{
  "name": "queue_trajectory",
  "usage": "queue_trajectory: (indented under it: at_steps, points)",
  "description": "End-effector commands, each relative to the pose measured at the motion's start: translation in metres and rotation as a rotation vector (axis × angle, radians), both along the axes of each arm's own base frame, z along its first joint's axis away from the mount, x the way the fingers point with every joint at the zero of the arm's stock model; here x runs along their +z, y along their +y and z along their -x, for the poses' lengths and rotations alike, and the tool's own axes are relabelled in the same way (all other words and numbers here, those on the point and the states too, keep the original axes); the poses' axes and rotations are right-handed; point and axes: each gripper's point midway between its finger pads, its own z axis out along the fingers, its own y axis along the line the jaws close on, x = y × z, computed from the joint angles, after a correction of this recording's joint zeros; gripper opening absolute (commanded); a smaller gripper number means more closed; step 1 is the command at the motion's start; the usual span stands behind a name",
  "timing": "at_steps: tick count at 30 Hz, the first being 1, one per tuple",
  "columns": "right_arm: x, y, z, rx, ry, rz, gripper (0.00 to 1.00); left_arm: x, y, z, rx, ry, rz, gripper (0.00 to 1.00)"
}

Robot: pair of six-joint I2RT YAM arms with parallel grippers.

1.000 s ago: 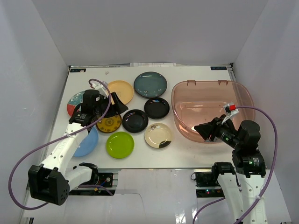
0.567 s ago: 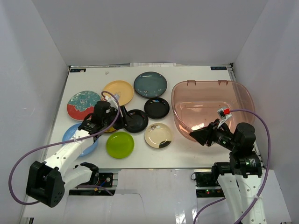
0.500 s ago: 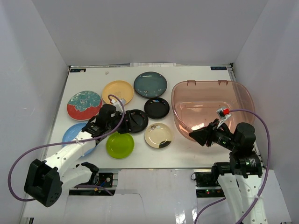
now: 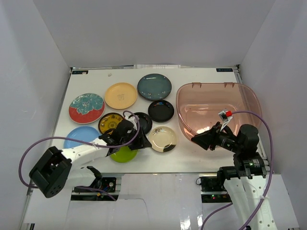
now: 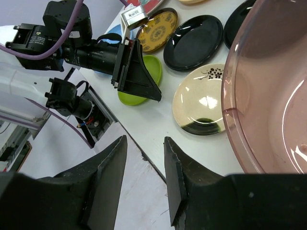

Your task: Place the plates into the plastic bin on the countertop

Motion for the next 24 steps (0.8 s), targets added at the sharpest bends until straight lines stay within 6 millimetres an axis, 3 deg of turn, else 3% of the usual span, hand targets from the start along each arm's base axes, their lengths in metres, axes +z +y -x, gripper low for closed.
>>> queue_trajectory:
  at_steps: [1, 4, 10, 13, 17, 18, 19, 22, 24]
  points:
    - [-0.003, 0.002, 0.001, 0.013, -0.001, -0.01, 0.43, 0.017, -0.022, -0.025, 0.044, -0.089, 0.038, 0.59]
    - [-0.014, 0.002, -0.002, 0.012, 0.023, 0.0, 0.43, -0.003, -0.025, -0.034, 0.085, -0.078, -0.005, 0.59]
    - [-0.028, 0.006, -0.004, 0.017, 0.053, 0.008, 0.43, -0.014, -0.032, -0.044, 0.12, -0.085, -0.009, 0.53]
    - [-0.033, 0.011, -0.001, 0.033, 0.072, 0.001, 0.43, -0.019, -0.03, -0.046, 0.129, -0.105, -0.032, 0.36]
    - [-0.038, 0.016, 0.0, 0.036, 0.082, 0.0, 0.43, -0.028, -0.018, -0.052, 0.175, -0.134, -0.085, 0.32]
    - [-0.039, 0.017, 0.0, 0.037, 0.086, 0.001, 0.43, -0.03, -0.017, -0.051, 0.178, -0.133, -0.088, 0.19]
    - [-0.043, 0.02, 0.001, 0.042, 0.095, 0.006, 0.43, -0.031, -0.016, -0.05, 0.177, -0.132, -0.088, 0.14]
    - [-0.048, 0.025, 0.006, 0.053, 0.119, 0.015, 0.43, -0.027, -0.015, -0.042, 0.16, -0.131, -0.067, 0.0]
    - [-0.053, 0.029, 0.009, 0.058, 0.141, 0.02, 0.43, -0.007, -0.018, -0.039, 0.143, -0.169, -0.014, 0.0]
